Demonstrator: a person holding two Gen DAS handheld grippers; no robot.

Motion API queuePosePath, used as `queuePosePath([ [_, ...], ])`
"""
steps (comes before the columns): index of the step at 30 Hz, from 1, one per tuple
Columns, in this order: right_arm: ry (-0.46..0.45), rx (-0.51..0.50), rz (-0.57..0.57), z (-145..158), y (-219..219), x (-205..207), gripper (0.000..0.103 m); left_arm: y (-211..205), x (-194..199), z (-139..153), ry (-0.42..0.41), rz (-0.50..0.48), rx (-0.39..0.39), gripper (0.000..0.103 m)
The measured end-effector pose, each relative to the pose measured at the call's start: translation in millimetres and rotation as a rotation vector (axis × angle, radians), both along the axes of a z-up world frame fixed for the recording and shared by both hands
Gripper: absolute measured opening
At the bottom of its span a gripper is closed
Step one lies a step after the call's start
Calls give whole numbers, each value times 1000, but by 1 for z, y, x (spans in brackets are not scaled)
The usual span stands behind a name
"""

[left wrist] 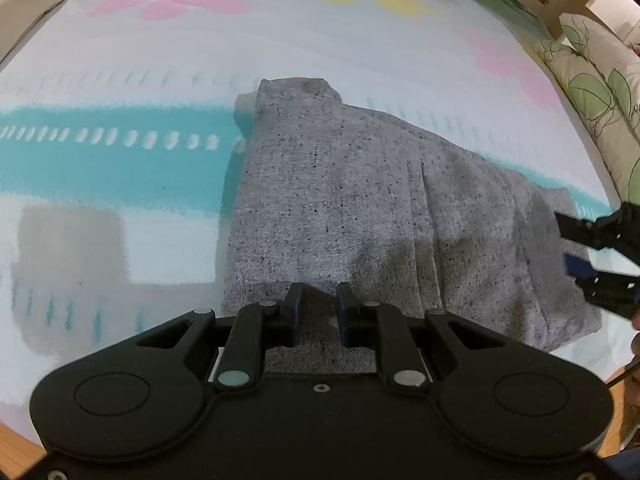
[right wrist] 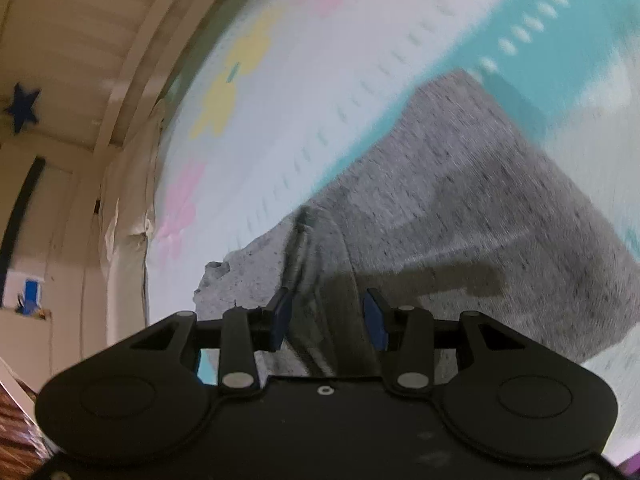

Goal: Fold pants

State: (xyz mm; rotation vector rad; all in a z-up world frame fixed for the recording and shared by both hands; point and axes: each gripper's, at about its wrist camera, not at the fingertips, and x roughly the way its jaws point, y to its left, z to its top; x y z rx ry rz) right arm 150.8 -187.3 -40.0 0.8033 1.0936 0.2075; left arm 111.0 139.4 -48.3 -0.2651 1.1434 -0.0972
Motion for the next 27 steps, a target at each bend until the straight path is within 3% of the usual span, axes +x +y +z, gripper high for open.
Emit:
queuePosePath([
  [4, -66, -63, 93, 13, 22, 2, 45, 0, 0, -1, 1, 7, -5, 23],
  [10, -234, -353, 73, 53, 38, -5, 45, 4, 1, -2, 5, 18, -24, 23],
  [14, -317, -488, 265, 60, 75, -13, 45, 1, 1, -3, 1, 11, -7, 23],
  [17, -266, -607, 402, 37, 100, -15, 44, 1, 0, -2, -3, 6, -4, 23],
  [20, -212, -683, 418, 11, 100, -15, 45, 3, 0, -2, -2, 2, -23, 24],
  [27, -124, -561, 294, 12, 71, -5, 51, 4, 0, -3, 7, 16, -36, 24],
])
